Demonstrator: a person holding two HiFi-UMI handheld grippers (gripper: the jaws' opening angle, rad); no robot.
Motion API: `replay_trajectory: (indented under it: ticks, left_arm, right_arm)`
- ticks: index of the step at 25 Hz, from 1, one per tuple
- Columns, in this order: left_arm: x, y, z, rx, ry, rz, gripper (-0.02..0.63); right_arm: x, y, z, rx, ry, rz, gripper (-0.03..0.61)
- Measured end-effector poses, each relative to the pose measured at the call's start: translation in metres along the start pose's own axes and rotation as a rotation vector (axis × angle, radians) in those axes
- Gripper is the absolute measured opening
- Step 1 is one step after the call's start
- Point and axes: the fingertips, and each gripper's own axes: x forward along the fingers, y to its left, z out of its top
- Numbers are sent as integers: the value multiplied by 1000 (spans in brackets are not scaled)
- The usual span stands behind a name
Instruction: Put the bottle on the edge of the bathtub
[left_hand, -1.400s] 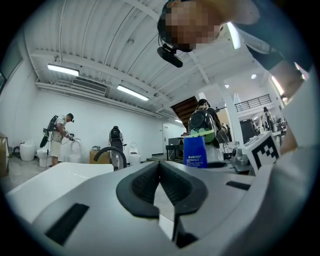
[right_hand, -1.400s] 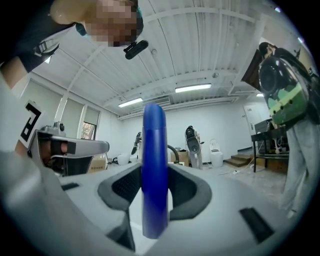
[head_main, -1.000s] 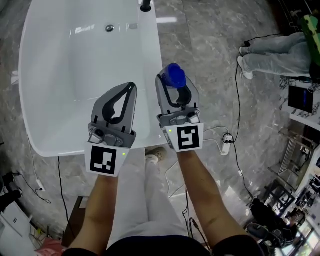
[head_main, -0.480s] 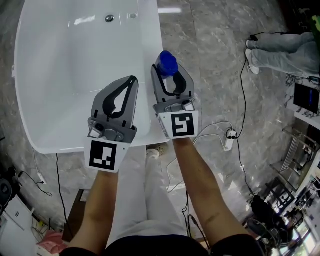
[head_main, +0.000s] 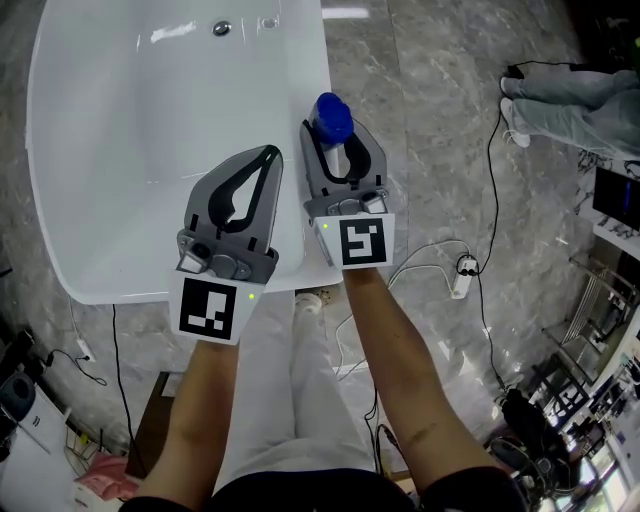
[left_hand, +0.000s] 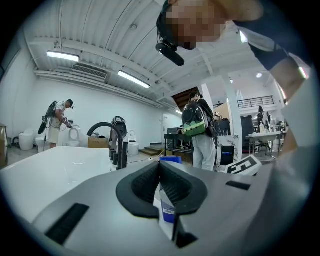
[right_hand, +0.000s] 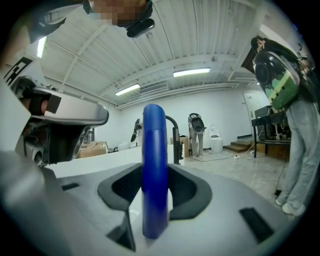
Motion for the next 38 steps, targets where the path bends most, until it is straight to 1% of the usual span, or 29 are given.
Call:
replay_trajectory:
  ticks: [3, 7, 13, 17, 23, 27, 29, 31, 35, 38]
  left_arm:
    - [-1, -1, -4, 6, 13, -13, 3]
    - [0, -1, -5, -3, 17, -9, 3]
    - [1, -5, -1, 3, 17, -21, 3]
    - [3, -6, -2, -1, 25, -21, 3]
    - [0, -12, 5, 6, 36, -37, 3]
    - [-5, -15, 8, 13, 42, -39, 3]
    - [-6, -17, 14, 14, 41, -38, 3]
    - [-9, -19, 23, 12, 32, -33, 3]
    - [-22, -25, 47, 6, 24, -28, 3]
    - [-32, -32, 76, 22, 5, -21, 3]
  right_arm:
    - [2, 5, -2, -16, -7, 13, 158]
    - [1, 8, -3, -28, -8, 19, 160]
    - [-1, 8, -7, -32, 23, 25, 160]
    - [0, 6, -10, -35, 41, 10, 160]
    - [-2, 7, -16, -30, 83, 20, 160]
    - [-11, 8, -13, -18, 105, 24, 205]
    - [-16, 6, -1, -20, 103, 18, 236]
    - [-23, 6, 19, -41, 79, 14, 239]
    - [-43, 18, 69, -132, 35, 30, 241]
    - [-58, 23, 114, -143, -8, 29, 241]
